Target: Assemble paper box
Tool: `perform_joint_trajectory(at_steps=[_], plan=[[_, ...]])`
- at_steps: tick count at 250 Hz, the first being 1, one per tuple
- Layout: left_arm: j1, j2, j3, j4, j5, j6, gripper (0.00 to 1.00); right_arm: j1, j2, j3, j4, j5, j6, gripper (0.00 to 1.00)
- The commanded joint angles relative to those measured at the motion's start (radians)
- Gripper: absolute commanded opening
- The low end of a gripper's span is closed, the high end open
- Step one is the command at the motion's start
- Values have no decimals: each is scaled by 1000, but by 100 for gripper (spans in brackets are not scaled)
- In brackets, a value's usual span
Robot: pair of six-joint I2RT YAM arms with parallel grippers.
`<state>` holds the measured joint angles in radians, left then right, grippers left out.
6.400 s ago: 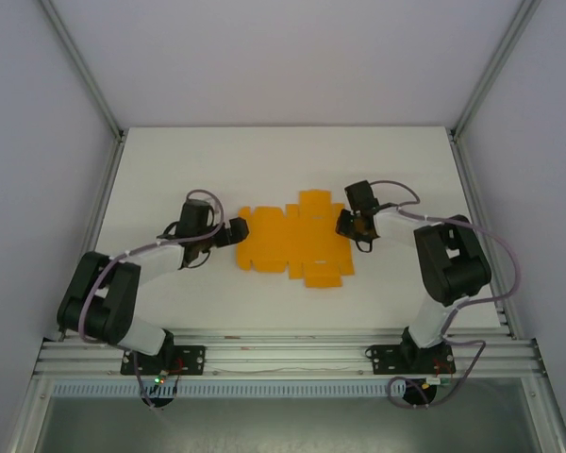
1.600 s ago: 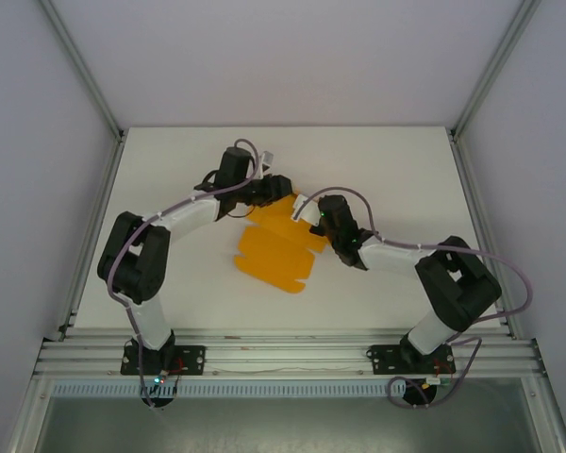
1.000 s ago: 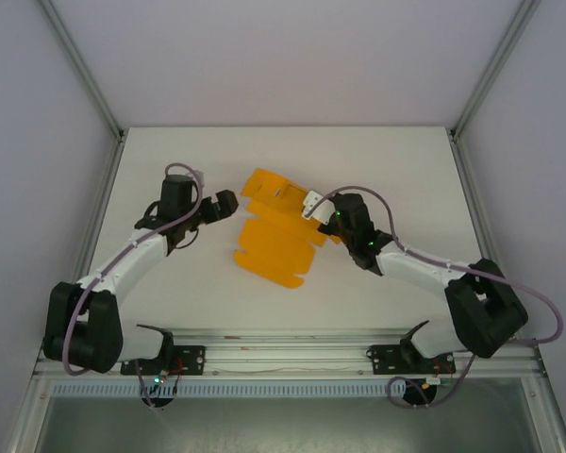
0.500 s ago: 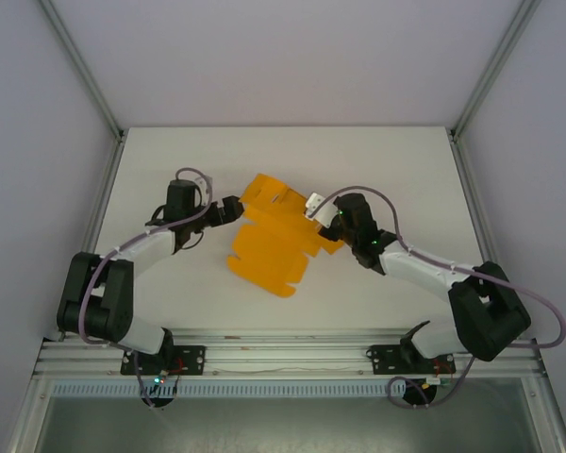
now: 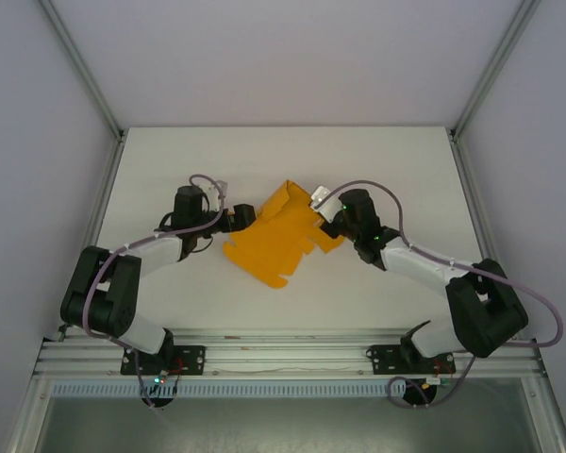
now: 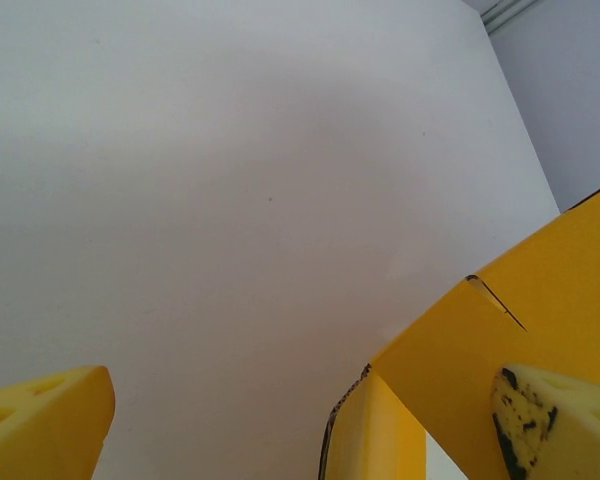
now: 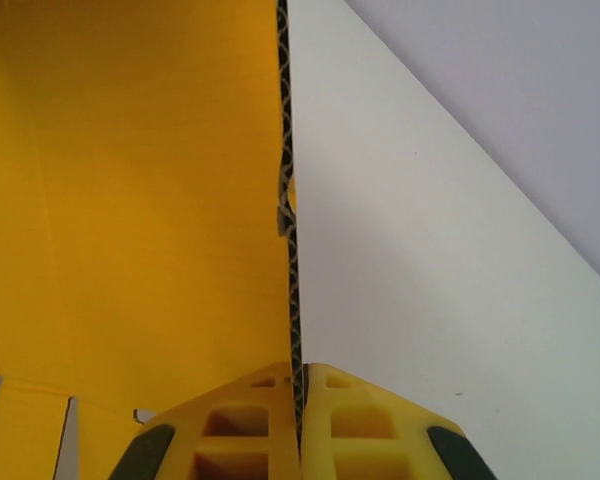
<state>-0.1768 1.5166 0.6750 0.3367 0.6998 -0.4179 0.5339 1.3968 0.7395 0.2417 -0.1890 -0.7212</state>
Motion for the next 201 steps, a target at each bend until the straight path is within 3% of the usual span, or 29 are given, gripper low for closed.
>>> perform_joint_trajectory(at_steps=[1,82,134,201], plan=[[1,3,-1,24,7,3,96,-18,-51,36,-6,-71,55,0],[57,-53,19,-120,-92,20,98,-37,-44,109,-247,-149,42,0],[59,-28,38,-107,-50,51,99,-39,-32,143,-312,-207,25,0],[102,-133,69,-272,-226,136,100,-41,19,227,-471,-203,8,0]])
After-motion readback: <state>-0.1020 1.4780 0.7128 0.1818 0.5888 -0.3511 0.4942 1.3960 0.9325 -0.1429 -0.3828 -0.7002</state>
